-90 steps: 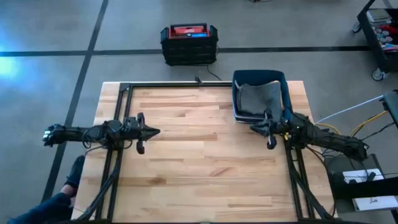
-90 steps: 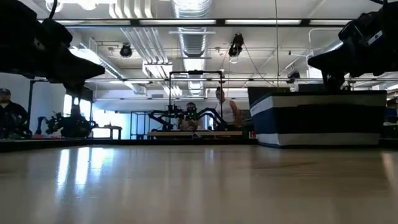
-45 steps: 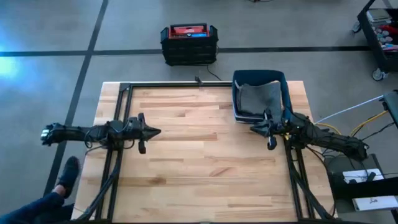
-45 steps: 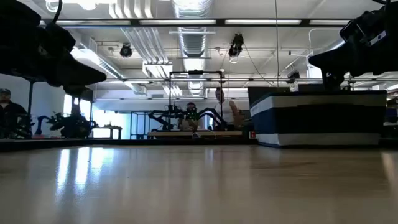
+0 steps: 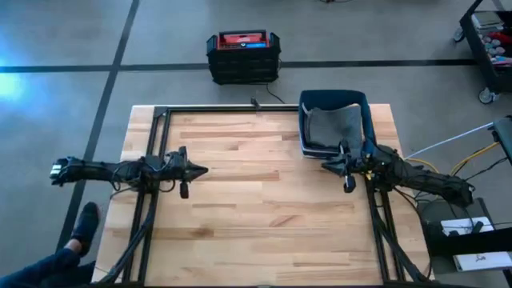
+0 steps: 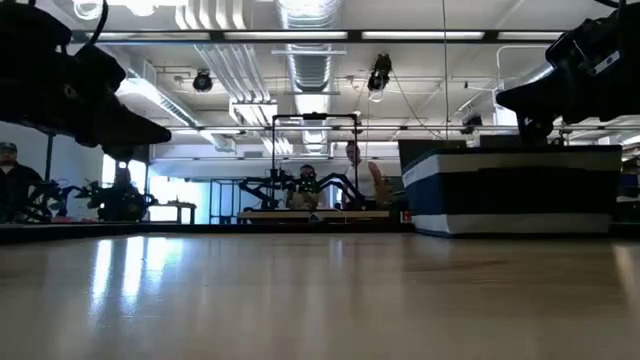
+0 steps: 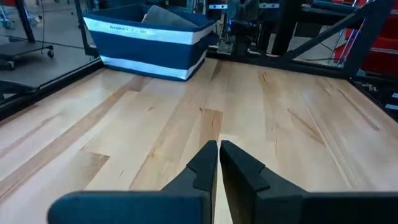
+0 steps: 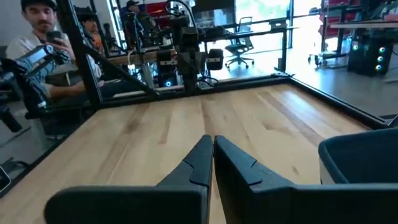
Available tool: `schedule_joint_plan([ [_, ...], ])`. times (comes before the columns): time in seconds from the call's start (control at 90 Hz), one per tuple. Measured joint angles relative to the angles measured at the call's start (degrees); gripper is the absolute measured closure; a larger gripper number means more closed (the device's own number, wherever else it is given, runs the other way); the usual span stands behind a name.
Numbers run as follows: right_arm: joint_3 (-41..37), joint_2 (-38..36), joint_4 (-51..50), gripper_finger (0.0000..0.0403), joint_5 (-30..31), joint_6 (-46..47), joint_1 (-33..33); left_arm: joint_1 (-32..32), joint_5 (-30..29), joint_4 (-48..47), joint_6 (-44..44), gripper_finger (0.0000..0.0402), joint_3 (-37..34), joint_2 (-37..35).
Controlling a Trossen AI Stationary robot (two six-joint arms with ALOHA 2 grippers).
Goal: Fold towel
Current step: Return to Home Position
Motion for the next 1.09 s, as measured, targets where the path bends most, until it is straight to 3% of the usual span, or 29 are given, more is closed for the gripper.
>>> schedule_joint_plan([
  [1.089,0.0,0.0,0.0,0.0403,0.0,0.0,0.0,0.0,0.0,0.1,0.0,0.0395,0.0,4.5],
])
